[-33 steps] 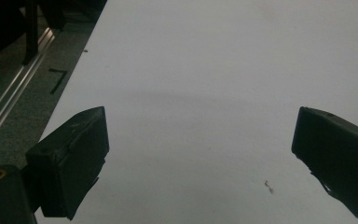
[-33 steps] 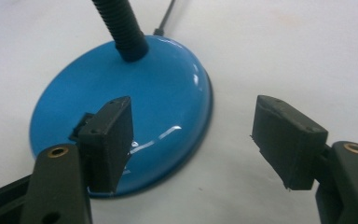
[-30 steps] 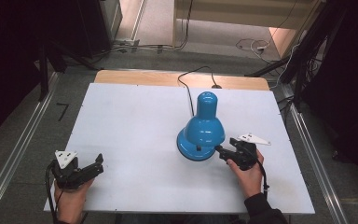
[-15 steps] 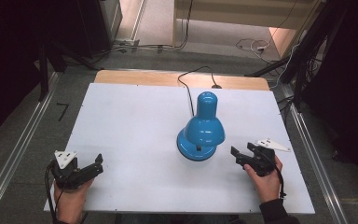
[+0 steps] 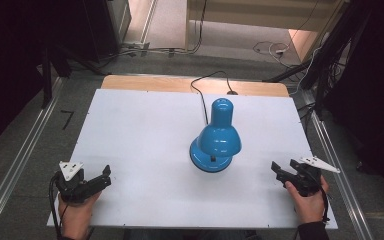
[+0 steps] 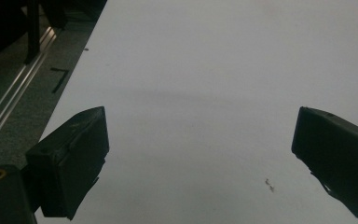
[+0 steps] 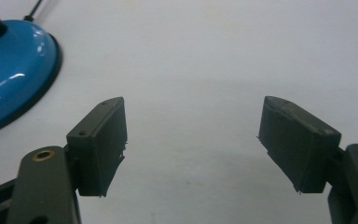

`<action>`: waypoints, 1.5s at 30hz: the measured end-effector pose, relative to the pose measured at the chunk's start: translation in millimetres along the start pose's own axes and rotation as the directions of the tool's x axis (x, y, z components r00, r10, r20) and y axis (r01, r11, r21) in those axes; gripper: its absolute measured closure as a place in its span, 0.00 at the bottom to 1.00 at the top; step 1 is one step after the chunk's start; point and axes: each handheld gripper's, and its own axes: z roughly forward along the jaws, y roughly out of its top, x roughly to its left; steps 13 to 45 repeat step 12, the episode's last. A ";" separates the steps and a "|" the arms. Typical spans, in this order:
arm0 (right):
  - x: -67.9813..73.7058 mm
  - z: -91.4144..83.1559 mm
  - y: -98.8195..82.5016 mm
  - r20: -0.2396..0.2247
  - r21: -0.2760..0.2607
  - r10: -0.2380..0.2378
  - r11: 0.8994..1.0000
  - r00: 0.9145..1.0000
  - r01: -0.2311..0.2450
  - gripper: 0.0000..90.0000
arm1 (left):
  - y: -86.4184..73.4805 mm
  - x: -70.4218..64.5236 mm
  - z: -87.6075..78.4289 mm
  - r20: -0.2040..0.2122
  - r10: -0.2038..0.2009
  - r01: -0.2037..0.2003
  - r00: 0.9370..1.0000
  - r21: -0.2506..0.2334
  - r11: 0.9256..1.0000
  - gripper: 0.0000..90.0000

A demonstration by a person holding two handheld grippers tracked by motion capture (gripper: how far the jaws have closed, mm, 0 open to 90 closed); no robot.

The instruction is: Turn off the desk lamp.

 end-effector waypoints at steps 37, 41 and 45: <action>-33.1 -2.3 -14.4 0.126 0.060 -0.024 0.998 0.992 0.016 0.17 | -1.7 -1.0 2.7 -0.006 0.012 -0.011 1.000 0.020 1.000 0.05; -33.1 -2.3 -14.4 0.126 0.060 -0.024 0.998 0.992 0.016 0.17 | -1.7 -1.0 2.7 -0.006 0.012 -0.011 1.000 0.020 1.000 0.05; -33.1 -2.3 -14.4 0.126 0.060 -0.024 0.998 0.992 0.016 0.17 | -1.7 -1.0 2.7 -0.006 0.012 -0.011 1.000 0.020 1.000 0.05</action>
